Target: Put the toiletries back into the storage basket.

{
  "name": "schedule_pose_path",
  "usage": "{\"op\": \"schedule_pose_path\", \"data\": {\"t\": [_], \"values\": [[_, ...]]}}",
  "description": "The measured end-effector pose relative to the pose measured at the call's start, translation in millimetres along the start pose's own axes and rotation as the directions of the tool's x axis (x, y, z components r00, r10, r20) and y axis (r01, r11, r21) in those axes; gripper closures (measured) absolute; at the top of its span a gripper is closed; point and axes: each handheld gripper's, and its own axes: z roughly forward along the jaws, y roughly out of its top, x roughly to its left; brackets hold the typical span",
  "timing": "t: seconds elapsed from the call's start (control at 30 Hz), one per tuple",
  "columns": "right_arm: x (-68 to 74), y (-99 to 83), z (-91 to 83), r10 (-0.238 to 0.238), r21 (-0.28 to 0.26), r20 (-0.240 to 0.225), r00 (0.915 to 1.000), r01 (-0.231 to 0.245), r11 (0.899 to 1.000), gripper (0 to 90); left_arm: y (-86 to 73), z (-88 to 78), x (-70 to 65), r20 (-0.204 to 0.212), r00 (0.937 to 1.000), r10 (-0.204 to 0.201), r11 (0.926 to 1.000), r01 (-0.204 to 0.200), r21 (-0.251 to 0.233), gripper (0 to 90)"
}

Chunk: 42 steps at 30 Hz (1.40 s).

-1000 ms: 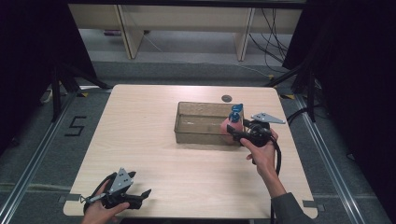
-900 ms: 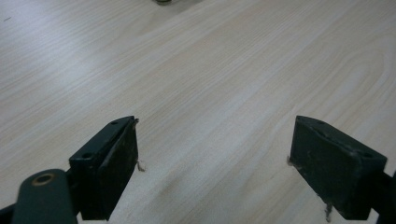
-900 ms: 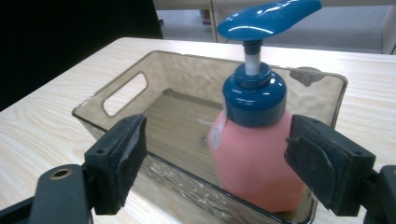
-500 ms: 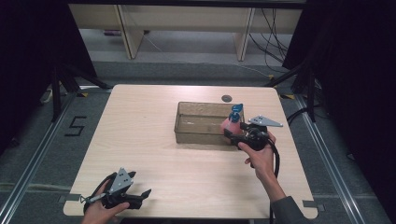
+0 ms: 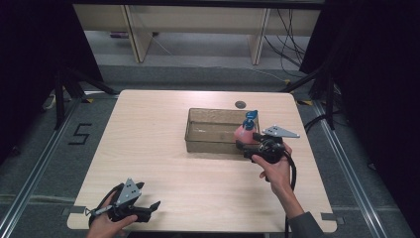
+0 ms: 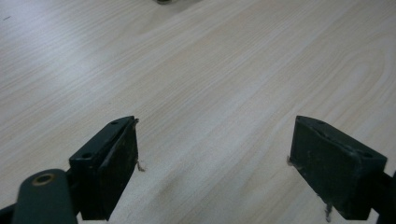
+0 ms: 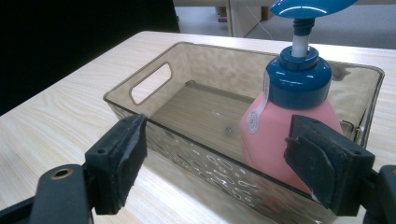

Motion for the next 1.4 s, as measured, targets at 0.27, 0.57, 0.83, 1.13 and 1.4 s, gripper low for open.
{"op": "schedule_pose_path", "data": {"t": [0.27,0.57,0.83,1.13,1.4], "values": [[3.5,-4.0,-1.7,0.014,-0.016,-0.018,0.9997,-0.015,1.0,21.6,0.1,-0.1,0.2,-0.002,1.0,0.002,1.0,-0.002,-0.002,15.0],[7.4,-7.8,-3.0,0.004,-0.006,-0.038,0.9993,-0.005,1.0,21.7,0.1,0.0,0.6,-0.003,1.0,0.005,1.0,-0.005,-0.001,15.0],[11.4,-12.2,-4.3,-0.01,-0.006,-0.047,0.9989,0.01,1.0,21.7,-0.5,-0.1,-1.0,0.002,0.9998,-0.017,0.9998,0.017,0.0,15.0],[15.4,-16.2,-7.6,-0.009,-0.001,-0.068,0.9976,0.009,1.0,21.7,-0.6,0.1,-1.0,0.001,0.9998,-0.021,0.9998,0.021,0.0,14.9],[18.7,-20.4,-10.3,0.002,0.003,-0.074,0.9973,-0.002,1.0,21.7,-0.6,0.1,-1.0,0.001,0.9998,-0.021,0.9998,0.021,-0.001,14.9]]}}
